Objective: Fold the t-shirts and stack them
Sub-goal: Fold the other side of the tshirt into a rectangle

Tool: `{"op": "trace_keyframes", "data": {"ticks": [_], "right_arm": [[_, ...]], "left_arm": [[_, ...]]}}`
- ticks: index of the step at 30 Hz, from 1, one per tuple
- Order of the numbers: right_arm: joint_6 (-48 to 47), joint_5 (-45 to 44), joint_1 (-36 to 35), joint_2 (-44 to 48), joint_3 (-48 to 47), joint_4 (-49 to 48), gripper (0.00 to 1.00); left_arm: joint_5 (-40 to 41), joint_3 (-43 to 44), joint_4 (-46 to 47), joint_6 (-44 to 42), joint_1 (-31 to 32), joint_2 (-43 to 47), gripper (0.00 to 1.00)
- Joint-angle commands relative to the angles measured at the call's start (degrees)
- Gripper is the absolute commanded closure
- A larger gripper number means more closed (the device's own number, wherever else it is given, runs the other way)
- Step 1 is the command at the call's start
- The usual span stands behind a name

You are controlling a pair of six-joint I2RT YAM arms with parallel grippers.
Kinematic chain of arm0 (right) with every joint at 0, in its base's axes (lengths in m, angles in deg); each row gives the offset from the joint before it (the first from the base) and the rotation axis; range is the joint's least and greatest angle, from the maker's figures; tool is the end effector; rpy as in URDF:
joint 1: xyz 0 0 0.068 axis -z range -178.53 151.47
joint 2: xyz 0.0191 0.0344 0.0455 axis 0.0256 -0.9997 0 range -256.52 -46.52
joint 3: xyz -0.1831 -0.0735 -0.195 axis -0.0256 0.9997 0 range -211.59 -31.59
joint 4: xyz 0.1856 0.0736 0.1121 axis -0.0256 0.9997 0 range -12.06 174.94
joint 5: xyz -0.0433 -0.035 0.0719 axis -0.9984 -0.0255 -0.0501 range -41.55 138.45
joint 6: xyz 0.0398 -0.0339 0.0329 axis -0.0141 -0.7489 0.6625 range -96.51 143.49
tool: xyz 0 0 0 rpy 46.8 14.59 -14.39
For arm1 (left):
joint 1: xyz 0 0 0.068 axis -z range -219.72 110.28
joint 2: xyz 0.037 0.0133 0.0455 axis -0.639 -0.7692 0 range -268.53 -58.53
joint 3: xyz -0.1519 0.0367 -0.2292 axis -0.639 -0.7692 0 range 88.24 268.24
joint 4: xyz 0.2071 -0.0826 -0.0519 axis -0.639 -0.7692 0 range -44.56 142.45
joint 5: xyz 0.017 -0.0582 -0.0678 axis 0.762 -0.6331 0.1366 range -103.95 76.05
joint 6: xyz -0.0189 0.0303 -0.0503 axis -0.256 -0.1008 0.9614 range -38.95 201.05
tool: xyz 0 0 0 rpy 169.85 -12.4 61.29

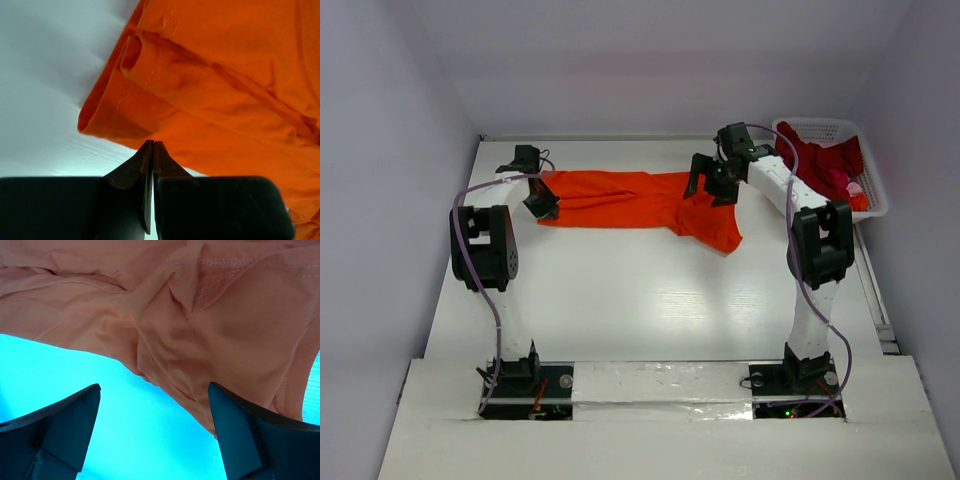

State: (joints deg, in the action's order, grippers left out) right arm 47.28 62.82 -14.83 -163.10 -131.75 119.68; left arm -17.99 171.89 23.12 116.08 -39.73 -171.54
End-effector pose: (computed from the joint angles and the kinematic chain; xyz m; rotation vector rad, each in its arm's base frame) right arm 0.4013 0.1294 0.2508 0.0779 2.6471 0.5722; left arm 0.4001 -0.0033 0.2074 -0.7651 2.5102 -0.3093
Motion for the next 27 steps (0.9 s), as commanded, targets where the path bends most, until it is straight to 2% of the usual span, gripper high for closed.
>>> {"op": "trace_keyframes", "data": {"ticks": [1,18,27], "right_arm": [[-0.24,0.48,0.03,2.84,0.4,-2.45,0.06],[-0.15,1.27,0.03,3.9,3.66,-3.77,0.06],[-0.15,1.45,0.03,3.64,3.74,-3.94,0.06]], "left_arm": [[1.05,3.96,1.11,0.48,-0.16,-0.8,1.0],[2.89,19.16,-2.93,0.31,0.36,-12.05,1.0],[2.89,18.74,-6.27,-0.4,0.36,-7.05,1.0]]}}
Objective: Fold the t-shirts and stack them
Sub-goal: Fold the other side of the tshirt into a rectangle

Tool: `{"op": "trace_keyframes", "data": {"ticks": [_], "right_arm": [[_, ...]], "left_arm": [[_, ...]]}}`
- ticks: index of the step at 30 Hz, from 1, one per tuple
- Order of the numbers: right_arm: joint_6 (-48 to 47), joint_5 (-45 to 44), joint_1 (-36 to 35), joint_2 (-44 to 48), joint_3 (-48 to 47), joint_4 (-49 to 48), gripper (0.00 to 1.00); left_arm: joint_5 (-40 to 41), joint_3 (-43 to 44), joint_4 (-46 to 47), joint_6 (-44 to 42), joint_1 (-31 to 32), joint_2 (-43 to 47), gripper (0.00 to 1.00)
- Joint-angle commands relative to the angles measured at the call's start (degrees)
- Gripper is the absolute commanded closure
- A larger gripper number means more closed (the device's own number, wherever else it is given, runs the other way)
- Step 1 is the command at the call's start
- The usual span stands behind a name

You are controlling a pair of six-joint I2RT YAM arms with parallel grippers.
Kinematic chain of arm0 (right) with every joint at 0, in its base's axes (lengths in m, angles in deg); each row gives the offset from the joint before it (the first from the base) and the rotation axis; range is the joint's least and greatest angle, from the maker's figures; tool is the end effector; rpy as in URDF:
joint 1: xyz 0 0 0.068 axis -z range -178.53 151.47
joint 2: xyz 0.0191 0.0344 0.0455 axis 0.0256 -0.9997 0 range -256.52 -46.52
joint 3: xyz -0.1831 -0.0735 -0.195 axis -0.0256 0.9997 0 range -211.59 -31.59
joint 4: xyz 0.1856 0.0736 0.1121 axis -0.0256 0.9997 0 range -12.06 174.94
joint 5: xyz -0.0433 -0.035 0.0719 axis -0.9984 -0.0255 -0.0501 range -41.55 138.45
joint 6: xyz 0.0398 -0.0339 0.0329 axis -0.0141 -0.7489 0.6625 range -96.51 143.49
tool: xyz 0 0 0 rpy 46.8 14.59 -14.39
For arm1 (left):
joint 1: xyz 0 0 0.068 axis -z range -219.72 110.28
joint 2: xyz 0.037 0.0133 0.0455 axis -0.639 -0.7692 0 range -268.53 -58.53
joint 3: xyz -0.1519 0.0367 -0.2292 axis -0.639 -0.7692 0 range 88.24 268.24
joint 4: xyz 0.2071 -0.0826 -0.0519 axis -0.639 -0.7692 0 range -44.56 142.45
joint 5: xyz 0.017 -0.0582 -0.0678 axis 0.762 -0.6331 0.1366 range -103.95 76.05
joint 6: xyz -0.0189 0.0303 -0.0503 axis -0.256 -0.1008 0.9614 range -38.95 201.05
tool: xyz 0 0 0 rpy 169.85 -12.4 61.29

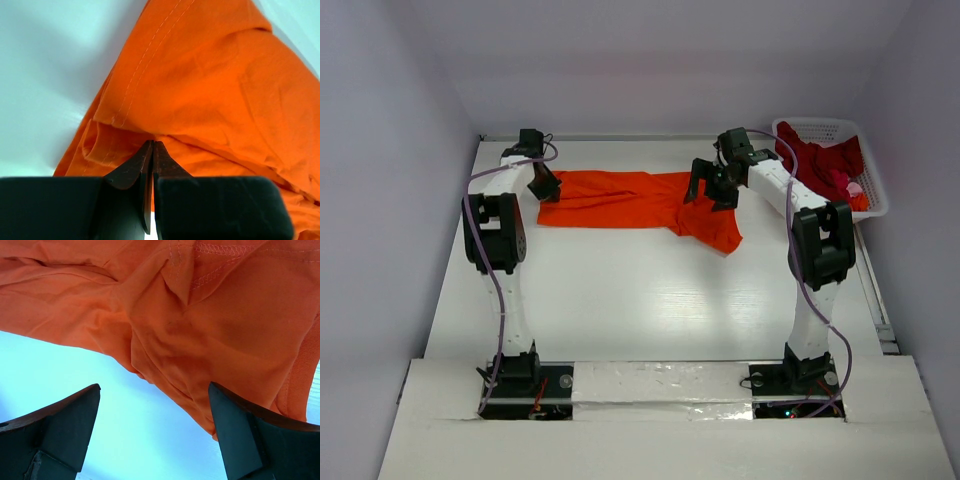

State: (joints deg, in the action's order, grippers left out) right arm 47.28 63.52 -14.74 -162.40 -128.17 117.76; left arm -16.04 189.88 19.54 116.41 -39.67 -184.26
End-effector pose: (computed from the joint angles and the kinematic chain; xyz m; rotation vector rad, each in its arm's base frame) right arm 0.3965 0.1279 0.2404 0.0790 2.6650 0.5829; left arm 0.4588 -0.0021 0.1997 -0.7720 2.4720 -0.2780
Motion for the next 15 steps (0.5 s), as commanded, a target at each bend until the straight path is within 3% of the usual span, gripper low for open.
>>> {"op": "trace_keyframes", "data": {"ticks": [1,11,15], "right_arm": [[-0.15,0.84,-0.05,3.02,0.25,-2.11,0.06],[-0.06,1.36,-0.05,2.76,0.33,-2.28,0.06],[0.03,1.45,-0.05,2.5,-0.1,-2.28,0.06]], "left_arm": [[1.38,-0.82,-2.78,-1.07,0.3,6.98,1.0],[1.56,-9.0,-1.46,-2.04,0.3,14.54,1.0],[1.56,-10.24,-1.46,-2.31,0.3,13.76,1.0]]}}
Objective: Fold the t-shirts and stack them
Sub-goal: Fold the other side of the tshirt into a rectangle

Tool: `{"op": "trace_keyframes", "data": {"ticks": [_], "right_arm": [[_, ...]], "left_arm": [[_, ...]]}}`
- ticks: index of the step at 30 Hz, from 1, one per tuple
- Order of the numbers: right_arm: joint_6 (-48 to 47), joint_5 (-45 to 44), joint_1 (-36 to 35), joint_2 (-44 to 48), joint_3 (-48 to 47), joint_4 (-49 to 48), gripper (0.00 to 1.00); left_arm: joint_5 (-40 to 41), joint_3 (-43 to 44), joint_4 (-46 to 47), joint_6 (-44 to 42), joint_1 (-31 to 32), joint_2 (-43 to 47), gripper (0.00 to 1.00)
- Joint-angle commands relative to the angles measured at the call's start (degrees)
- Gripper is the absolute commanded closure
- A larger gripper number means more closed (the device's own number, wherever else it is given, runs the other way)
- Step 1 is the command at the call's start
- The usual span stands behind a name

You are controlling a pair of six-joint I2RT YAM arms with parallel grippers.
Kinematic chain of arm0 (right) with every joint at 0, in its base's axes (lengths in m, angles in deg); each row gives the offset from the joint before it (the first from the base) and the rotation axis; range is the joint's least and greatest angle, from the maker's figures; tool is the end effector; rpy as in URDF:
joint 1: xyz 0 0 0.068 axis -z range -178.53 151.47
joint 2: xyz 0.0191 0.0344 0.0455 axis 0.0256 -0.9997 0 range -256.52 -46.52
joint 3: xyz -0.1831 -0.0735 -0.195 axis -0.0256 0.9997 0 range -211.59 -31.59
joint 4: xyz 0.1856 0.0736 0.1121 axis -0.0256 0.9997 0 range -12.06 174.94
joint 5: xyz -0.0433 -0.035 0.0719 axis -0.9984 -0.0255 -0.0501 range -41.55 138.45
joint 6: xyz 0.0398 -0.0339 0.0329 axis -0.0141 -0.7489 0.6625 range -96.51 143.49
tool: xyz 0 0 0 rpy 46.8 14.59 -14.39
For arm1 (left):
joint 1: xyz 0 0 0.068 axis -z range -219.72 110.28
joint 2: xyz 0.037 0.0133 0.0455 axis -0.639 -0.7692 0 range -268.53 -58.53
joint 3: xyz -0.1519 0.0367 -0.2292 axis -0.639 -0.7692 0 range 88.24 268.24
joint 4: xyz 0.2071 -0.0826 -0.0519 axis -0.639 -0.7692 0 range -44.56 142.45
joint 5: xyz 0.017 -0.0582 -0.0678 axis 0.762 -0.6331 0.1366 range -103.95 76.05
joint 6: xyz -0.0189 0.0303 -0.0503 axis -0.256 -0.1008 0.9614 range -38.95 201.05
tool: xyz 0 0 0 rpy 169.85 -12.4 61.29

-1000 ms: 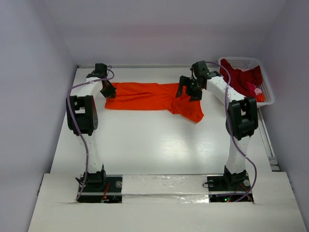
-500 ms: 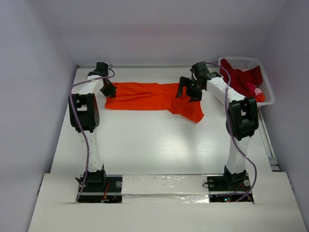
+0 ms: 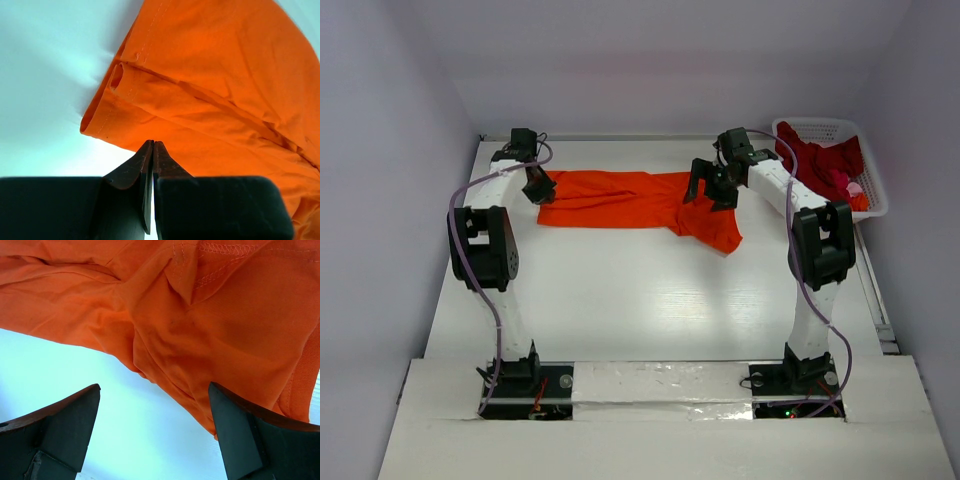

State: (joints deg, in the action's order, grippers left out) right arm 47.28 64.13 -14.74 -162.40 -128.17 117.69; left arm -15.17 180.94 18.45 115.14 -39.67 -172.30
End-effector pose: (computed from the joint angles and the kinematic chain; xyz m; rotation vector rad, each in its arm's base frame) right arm 0.3964 0.1284 0.2406 0.0748 2.6648 0.5970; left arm 0.4149 -0.0014 0.2412 -0.7388 2.4431 -0.2615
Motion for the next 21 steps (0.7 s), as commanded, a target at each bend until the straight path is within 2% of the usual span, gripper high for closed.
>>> {"op": "trace_keyframes", "data": {"ticks": [1,12,13,21], "right_arm": [[0.03,0.84,-0.05,2.5,-0.19,-2.13,0.06],[-0.15,0.58,-0.05,2.49,-0.72,-1.6,0.06],[-0.15,0.58,-0.05,2.5,-0.72,-1.6,0.06],[-0.24,0.49,-0.05,2.32,-0.81,-1.51,0.06]], "left_arm": [[0.69,-1.65,-0.45,-1.04,0.3,1.46,1.0],[0.69,3.09,-0.63,-0.6,0.3,-4.7,1.0],[2.51,3.53,-0.63,-0.6,0.3,-4.96,1.0],[3.14,2.39,-0.02,-0.86,0.3,-6.02,1.0]]}}
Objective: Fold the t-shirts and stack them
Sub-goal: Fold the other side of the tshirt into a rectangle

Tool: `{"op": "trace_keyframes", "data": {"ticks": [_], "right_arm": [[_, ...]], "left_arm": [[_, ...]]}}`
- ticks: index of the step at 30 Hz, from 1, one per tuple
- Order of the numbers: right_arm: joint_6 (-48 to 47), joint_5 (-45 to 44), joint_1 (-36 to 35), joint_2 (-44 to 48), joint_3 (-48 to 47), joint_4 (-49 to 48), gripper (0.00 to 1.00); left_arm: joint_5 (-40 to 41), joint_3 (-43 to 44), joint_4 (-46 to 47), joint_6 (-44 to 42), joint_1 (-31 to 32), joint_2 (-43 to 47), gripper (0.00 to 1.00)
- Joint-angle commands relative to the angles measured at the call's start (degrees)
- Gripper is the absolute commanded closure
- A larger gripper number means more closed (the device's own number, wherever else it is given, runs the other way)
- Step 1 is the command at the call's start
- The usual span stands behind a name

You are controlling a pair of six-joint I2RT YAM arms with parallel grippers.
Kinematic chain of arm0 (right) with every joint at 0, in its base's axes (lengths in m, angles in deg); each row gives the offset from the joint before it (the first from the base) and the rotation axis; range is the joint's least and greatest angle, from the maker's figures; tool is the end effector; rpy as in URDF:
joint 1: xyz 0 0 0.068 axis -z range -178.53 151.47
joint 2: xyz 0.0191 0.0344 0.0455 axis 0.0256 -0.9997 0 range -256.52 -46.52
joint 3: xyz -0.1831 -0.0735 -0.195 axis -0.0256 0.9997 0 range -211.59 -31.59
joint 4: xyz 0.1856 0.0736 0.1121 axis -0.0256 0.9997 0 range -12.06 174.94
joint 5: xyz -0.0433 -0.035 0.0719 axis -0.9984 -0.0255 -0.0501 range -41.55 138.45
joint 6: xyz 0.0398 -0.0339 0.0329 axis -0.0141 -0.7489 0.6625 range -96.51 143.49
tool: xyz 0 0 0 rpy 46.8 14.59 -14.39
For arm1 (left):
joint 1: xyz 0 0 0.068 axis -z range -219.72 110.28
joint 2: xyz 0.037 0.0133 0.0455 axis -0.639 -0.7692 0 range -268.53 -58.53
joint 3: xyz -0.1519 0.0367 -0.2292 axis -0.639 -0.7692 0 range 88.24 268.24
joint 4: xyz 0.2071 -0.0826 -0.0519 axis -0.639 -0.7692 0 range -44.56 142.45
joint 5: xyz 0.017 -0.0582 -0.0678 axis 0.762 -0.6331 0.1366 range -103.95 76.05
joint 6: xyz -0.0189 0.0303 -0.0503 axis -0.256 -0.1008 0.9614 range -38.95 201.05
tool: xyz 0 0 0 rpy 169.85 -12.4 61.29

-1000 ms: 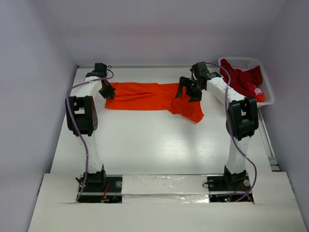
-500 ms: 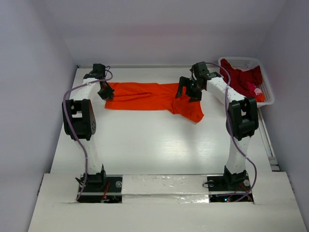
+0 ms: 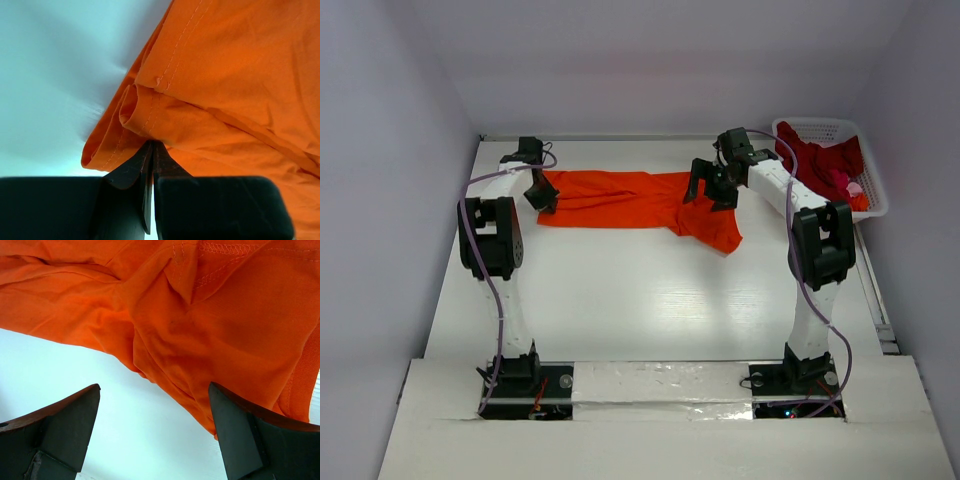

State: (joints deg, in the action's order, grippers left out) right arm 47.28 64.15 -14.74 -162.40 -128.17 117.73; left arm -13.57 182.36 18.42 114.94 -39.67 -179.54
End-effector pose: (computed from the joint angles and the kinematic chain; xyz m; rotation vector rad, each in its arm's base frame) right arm 0.3963 0.1284 0.2405 0.0748 2.6656 0.5972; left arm 0.4315 -0.0001 0.1971 -0.7726 2.5324 -0.1918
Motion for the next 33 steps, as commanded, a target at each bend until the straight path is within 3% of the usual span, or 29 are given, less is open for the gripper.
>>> {"op": "trace_keyframes", "data": {"ticks": [1,33], "right_arm": [[-0.15,0.55,-0.05,2.23,-0.81,-1.56,0.06],[-0.41,0.12,-0.05,4.08,2.36,-2.35,0.06]], "left_arm": [[1.81,0.88,0.01,-0.75,0.3,1.04,1.0],[1.55,18.64,-5.0,-0.23,-3.13,-9.6,1.0]]}}
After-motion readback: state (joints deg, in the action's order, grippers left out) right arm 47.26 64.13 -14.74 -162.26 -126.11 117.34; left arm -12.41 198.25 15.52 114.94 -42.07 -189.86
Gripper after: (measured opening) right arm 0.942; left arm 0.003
